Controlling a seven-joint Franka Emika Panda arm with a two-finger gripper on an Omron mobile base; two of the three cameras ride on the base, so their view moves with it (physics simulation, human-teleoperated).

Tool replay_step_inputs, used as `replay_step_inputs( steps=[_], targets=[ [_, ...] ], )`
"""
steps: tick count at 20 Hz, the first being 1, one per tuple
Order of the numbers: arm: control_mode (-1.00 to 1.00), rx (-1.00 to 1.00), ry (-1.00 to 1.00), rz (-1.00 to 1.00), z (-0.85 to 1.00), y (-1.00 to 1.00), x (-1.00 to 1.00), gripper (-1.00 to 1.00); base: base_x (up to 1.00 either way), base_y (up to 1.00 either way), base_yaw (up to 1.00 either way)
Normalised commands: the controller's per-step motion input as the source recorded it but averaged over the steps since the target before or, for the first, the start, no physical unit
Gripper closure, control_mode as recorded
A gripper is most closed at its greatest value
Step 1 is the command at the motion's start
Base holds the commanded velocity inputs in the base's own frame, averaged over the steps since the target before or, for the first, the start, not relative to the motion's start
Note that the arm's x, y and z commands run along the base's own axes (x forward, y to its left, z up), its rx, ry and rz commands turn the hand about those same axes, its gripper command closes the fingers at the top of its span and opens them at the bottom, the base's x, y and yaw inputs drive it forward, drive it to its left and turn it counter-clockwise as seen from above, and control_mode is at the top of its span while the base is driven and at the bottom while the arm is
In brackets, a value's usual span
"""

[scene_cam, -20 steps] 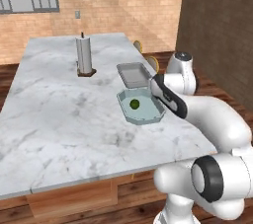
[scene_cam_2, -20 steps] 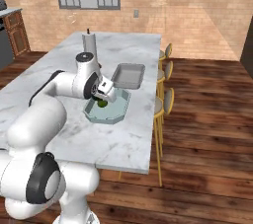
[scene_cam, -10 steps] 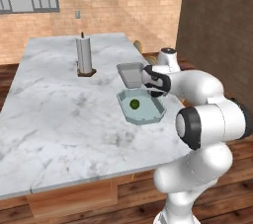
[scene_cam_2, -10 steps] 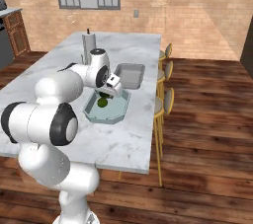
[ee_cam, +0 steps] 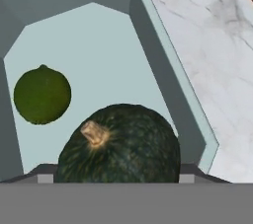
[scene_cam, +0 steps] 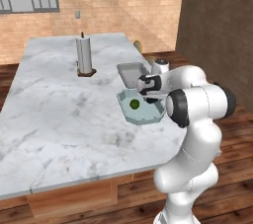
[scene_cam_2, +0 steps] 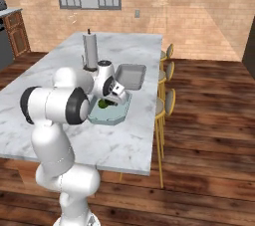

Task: Place the cold items (lime and squash) from the fridge in one tupperware on the dining counter. Place the warm items (hot dog and kebab skewer) in the stove area in another tupperware.

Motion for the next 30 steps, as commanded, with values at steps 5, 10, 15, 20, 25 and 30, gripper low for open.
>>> replay_step_inputs(
  steps=[5,10,15,20,25,30],
  targets=[
    [-1.0,0.0,0.0,0.0,-0.4,0.0,0.48,1.0,0.0,0.0,0.0],
    [-1.0,0.03,0.0,0.0,-0.19,0.0,0.51,1.0,0.0,0.0,0.0],
    [-1.0,0.04,0.0,0.0,-0.2,0.0,0.5,1.0,0.0,0.0,0.0],
    [-1.0,0.02,0.0,0.0,-0.23,0.0,0.16,1.0,0.0,0.0,0.0],
    [-1.0,0.02,0.0,0.0,-0.21,0.0,0.05,1.0,0.0,0.0,0.0],
    [-1.0,0.01,-0.04,-0.01,-0.07,0.0,0.0,-1.0,0.0,0.0,0.0]
  ],
)
